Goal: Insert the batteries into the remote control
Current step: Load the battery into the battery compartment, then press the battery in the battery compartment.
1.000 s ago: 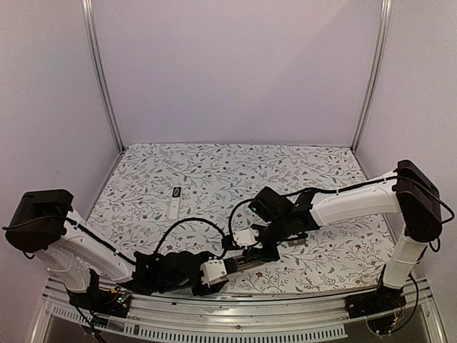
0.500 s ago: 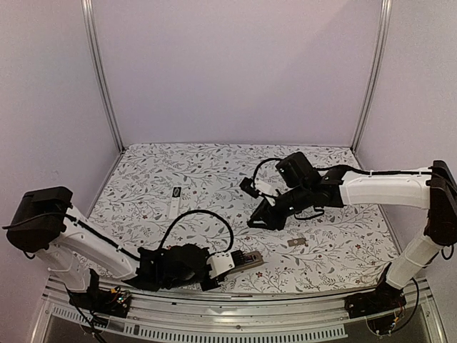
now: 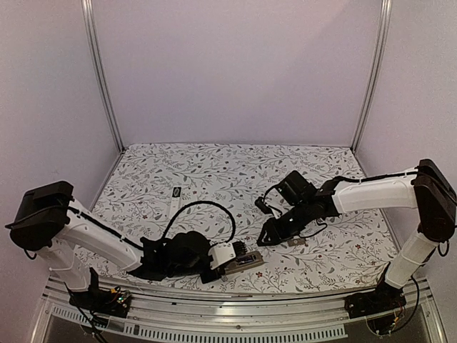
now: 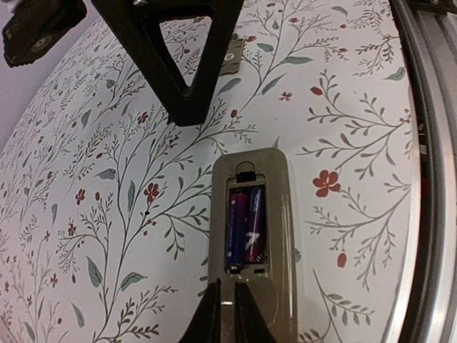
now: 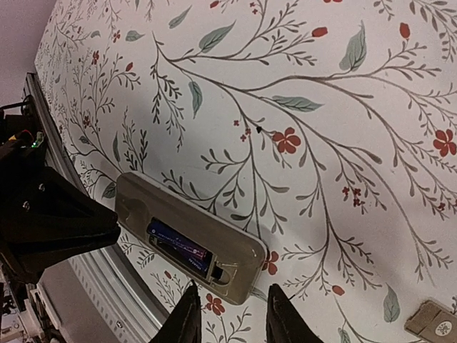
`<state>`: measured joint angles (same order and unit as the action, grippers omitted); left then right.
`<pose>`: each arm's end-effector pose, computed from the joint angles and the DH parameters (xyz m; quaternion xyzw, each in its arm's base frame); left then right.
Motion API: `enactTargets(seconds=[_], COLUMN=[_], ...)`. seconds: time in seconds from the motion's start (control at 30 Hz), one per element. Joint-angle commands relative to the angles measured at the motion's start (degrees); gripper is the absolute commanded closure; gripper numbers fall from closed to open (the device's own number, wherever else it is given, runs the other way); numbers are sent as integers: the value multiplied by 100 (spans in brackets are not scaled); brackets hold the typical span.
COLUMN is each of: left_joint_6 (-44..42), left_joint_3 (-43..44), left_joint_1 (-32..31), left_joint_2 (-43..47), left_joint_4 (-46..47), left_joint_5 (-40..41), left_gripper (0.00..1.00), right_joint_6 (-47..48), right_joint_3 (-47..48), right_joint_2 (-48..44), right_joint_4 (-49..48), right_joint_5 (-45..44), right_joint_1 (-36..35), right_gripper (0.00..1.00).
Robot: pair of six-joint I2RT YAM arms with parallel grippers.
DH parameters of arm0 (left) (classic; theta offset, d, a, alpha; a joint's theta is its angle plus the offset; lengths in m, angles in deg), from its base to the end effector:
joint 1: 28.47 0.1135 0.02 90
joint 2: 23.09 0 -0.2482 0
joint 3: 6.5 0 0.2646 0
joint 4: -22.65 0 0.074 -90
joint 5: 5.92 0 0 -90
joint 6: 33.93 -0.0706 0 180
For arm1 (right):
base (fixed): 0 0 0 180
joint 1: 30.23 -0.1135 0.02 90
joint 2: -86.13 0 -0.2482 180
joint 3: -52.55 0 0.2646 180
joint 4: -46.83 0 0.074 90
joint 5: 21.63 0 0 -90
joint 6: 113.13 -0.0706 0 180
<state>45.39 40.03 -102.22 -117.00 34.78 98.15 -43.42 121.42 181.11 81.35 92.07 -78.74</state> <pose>0.1095 -0.3144 0.0842 0.5505 0.6906 -0.1460 0.4458 0.2087 0.2788 0.1235 -0.2813 0.9055 0.3041 0.0925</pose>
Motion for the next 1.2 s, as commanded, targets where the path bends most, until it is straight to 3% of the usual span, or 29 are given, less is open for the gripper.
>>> enactTargets(seconds=[0.0, 1.17], left_joint_6=[-4, -271], left_joint_3=[168, 568], left_joint_1=[140, 217], left_joint_2=[-176, -895], left_joint_4=[-176, 2], left_joint_5=[-237, -443], left_gripper=[92, 93], right_joint_6=[-422, -518], right_joint_3=[101, 294], right_joint_2=[172, 500], right_joint_4=[-32, -49], right_joint_5=[250, 205], right_joint_1=[-285, -326], right_gripper=[71, 74])
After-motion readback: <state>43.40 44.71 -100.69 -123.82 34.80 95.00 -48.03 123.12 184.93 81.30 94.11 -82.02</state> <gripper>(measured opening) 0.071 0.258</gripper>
